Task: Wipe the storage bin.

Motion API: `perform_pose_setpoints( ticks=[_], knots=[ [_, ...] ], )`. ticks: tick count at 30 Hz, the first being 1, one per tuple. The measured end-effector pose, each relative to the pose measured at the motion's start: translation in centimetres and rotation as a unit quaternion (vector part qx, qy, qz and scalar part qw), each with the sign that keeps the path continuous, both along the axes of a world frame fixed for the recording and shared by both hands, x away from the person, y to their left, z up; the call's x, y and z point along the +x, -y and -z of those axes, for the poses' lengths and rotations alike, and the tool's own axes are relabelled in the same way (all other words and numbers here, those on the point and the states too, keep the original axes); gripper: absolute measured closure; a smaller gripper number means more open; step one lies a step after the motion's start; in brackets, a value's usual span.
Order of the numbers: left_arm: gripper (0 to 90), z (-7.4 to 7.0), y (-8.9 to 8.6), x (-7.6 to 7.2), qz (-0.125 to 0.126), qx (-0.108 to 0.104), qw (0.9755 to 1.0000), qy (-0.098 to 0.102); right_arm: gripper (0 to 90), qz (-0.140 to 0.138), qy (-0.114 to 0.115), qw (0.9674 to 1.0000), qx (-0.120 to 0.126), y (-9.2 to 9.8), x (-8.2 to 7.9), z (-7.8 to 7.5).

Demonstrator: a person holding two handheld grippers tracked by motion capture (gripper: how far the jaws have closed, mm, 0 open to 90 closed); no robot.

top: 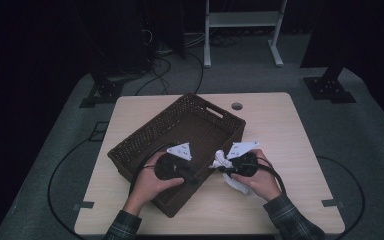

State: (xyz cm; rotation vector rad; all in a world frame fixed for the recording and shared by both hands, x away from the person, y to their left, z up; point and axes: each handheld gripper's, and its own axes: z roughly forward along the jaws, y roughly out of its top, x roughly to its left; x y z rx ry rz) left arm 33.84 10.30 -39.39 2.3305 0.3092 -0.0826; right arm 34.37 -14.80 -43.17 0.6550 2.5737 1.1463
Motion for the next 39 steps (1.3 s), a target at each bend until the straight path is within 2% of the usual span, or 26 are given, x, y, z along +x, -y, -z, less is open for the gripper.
perform_pose_setpoints(
  ticks=[17,29,36,39],
  knots=[
    [64.5,0.0,0.0,0.0,0.000,0.000,1.0000,0.000,74.0,0.006,-0.031,0.9990,-0.033,-0.6,0.8,2.6],
    [64.4,0.0,0.0,0.0,-0.001,-0.001,1.0000,-0.001,74.0,-0.001,-0.044,0.9982,-0.040,-1.3,1.0,4.1],
    [64.5,0.0,0.0,0.0,-0.001,-0.001,1.0000,-0.002,74.0,-0.006,-0.038,0.9984,-0.043,-1.3,0.6,3.8],
    [64.4,0.0,0.0,0.0,-0.001,-0.001,1.0000,-0.001,74.0,-0.007,-0.032,0.9988,-0.036,-1.2,0.3,3.3]
  ],
)
